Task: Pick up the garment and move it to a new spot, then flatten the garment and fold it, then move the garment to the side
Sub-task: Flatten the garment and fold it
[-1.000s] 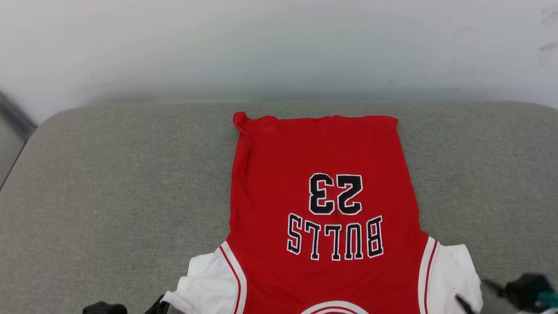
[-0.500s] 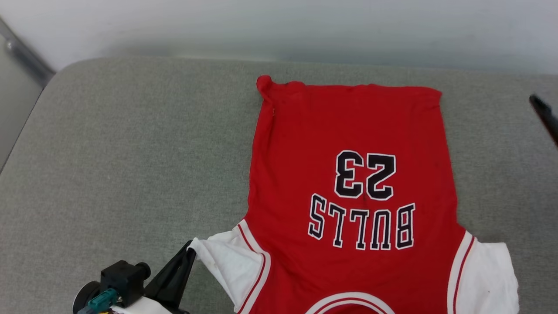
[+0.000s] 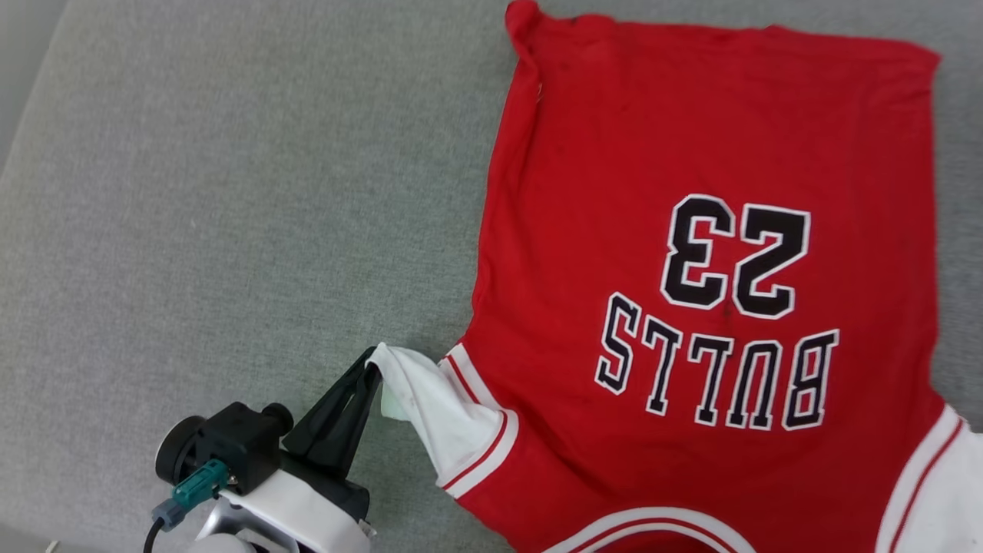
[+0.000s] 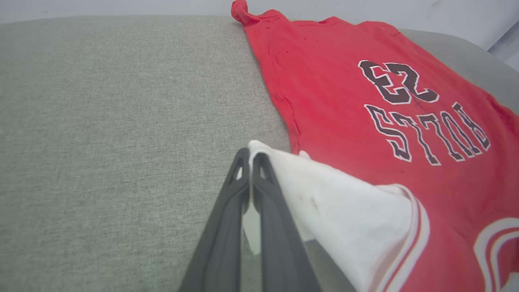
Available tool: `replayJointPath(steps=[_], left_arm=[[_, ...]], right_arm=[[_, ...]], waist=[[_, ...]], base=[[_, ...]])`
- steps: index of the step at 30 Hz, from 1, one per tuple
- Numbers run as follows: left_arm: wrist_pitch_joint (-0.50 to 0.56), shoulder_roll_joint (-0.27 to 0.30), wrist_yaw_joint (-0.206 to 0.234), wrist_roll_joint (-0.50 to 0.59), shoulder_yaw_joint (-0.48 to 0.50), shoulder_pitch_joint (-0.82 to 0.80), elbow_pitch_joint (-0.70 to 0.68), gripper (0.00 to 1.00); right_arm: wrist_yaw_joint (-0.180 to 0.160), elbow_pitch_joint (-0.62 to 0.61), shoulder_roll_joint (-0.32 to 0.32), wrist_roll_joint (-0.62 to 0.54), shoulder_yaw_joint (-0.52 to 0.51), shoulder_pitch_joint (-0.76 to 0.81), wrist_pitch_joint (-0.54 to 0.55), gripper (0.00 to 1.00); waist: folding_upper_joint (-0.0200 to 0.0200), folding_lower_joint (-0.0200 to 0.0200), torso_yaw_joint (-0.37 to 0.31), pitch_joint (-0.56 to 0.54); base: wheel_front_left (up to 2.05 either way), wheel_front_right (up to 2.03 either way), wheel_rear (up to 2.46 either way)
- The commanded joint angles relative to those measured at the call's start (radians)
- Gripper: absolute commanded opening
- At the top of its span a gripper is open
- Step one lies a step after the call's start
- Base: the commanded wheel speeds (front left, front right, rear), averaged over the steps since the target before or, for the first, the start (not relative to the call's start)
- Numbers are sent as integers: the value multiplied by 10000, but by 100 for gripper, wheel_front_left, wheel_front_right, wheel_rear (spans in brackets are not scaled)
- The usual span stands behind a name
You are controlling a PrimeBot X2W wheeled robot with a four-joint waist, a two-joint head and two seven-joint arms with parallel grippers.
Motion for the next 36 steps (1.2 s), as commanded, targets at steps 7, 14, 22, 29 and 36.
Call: replayJointPath(steps=[7, 14, 22, 29, 36], left_arm=[[-93, -196, -83, 289, 65, -333, -235, 0], [-119, -367, -265, 474, 101, -596, -300, 0], [-146, -624, -432, 607, 171, -738, -221, 0], [-158, -698, -513, 658, 298, -617, -4, 0], [-163, -577, -369, 602, 497, -120, 117, 0]], right_arm=[[-3, 1140, 621, -722, -399, -1014, 1931, 100], [-3, 1638, 1279, -1477, -630, -1015, 2325, 100], [-2, 1980, 1368, -1451, -545, 104, 2258, 100], [-5, 1722, 1154, -1259, -649, -107, 1504, 0], [-3, 1295, 839, -559, -373, 142, 671, 0]], waist=[[0, -4, 634, 1129], [0, -4, 904, 1847], [0, -4, 998, 2085], [0, -4, 896, 1709], [0, -4, 524, 530]], base=[[0, 0, 0], [0, 0, 0], [0, 0, 0], [0, 0, 0], [0, 0, 0]])
